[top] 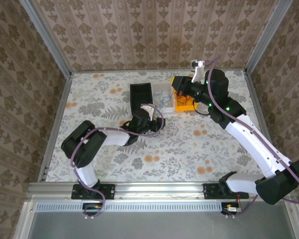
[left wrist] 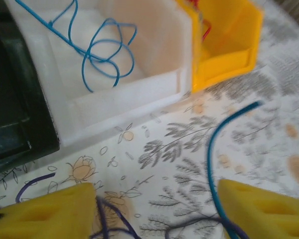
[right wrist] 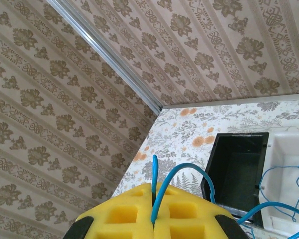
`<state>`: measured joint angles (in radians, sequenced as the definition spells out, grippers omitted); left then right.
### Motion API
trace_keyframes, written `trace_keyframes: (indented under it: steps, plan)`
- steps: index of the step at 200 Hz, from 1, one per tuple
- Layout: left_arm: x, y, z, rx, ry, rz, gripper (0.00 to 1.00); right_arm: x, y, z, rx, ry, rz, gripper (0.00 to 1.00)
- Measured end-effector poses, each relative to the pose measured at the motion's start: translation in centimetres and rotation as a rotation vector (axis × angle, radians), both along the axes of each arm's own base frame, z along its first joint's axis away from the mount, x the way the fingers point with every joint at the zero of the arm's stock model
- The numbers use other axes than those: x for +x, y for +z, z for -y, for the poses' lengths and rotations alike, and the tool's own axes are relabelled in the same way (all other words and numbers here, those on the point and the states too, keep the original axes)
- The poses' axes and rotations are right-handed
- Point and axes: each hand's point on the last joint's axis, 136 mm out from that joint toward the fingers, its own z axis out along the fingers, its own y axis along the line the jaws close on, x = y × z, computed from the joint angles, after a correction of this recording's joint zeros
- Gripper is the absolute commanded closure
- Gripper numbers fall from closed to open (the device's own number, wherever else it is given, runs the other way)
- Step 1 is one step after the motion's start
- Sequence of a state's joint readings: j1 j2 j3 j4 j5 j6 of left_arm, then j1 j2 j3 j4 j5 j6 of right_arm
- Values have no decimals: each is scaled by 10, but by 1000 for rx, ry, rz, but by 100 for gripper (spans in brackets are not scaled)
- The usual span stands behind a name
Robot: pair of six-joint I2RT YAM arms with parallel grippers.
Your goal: Untangle the cables
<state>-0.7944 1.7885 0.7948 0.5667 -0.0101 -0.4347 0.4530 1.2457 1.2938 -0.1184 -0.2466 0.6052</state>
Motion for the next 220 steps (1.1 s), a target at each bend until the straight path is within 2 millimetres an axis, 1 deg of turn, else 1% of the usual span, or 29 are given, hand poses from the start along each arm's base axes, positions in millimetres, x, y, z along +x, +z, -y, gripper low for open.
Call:
trace_keyframes:
  steps: [9,24,41,64,85,100,111,131,139,160,179,199,220]
  plan:
    - [1,-8,-1,39,8,0,58,0,-1,1,-5,-1,-3,100]
    - [0,-18,-7,85,22,-8,74,1,-5,4,-18,-10,-12,100]
    - [-3,-25,-15,106,50,-21,84,3,-7,12,-35,-32,-17,100]
    - [-14,-40,-35,131,84,-53,85,10,-6,31,-46,-84,-16,100]
    - [-25,-51,-57,134,126,-88,88,18,3,52,-43,-147,-4,100]
    - [-27,-51,-69,112,161,-99,89,24,10,67,-36,-187,12,100]
    - [-27,-52,-78,101,189,-109,91,27,15,76,-31,-211,24,100]
    - [-29,-52,-93,79,235,-123,96,31,22,84,-21,-230,36,100]
    - [-30,-52,-98,69,251,-129,100,33,26,84,-12,-226,46,100]
    - [-32,-51,-111,40,290,-141,100,41,34,74,6,-179,60,100]
    - [-33,-49,-123,-16,325,-153,100,52,34,63,18,-131,50,100]
    - [-32,-46,-131,-81,365,-165,100,66,26,50,28,-83,22,100]
    - [-28,-33,-127,-140,376,-155,100,83,8,38,25,-42,-24,100]
